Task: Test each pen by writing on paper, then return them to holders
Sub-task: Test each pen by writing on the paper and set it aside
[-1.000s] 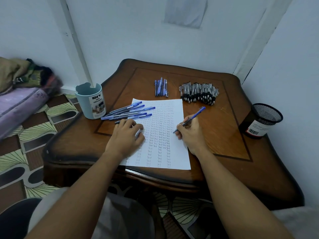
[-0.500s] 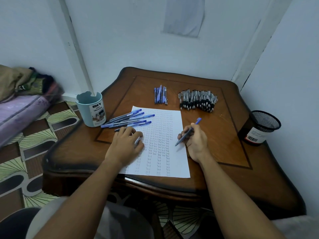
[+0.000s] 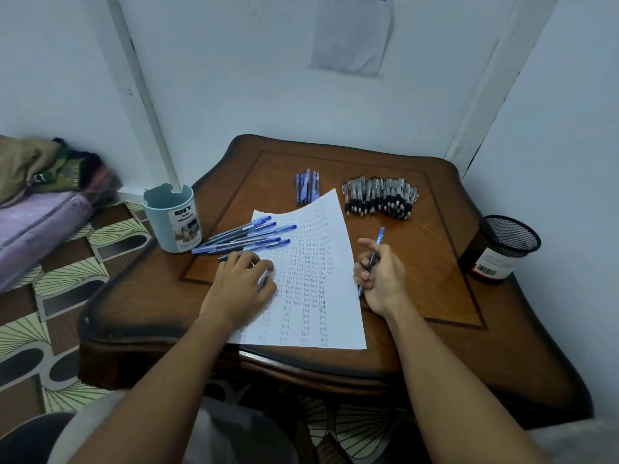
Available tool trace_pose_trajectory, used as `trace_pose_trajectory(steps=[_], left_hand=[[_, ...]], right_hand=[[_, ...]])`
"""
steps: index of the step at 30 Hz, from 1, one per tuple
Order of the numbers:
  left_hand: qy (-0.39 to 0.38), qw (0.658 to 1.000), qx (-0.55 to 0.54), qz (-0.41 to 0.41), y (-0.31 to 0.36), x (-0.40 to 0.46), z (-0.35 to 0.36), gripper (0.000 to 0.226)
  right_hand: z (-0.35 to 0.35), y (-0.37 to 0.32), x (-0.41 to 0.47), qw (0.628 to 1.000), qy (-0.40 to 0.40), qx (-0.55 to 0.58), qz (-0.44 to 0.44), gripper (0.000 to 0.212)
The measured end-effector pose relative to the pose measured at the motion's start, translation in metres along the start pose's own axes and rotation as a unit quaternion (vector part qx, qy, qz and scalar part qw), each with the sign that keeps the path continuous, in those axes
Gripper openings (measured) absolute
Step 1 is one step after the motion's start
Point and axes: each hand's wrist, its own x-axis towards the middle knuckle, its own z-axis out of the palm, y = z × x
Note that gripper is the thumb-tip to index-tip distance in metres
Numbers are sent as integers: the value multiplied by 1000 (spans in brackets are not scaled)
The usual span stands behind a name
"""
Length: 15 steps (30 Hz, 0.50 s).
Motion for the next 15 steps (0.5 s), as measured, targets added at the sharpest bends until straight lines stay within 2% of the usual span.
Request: trace_pose_trajectory(steps=[5, 11, 15], left_hand=[[2, 1000, -2, 0, 0, 0, 0, 36], [2, 1000, -13, -9, 2, 0, -2, 37], [-3, 1000, -14, -7, 2, 0, -2, 39]], right_hand=[[-1, -2, -2, 1000, -11, 13, -2, 6], [0, -4, -3, 999, -43, 20, -1, 8], [1, -2, -2, 999, -39, -4, 2, 22]])
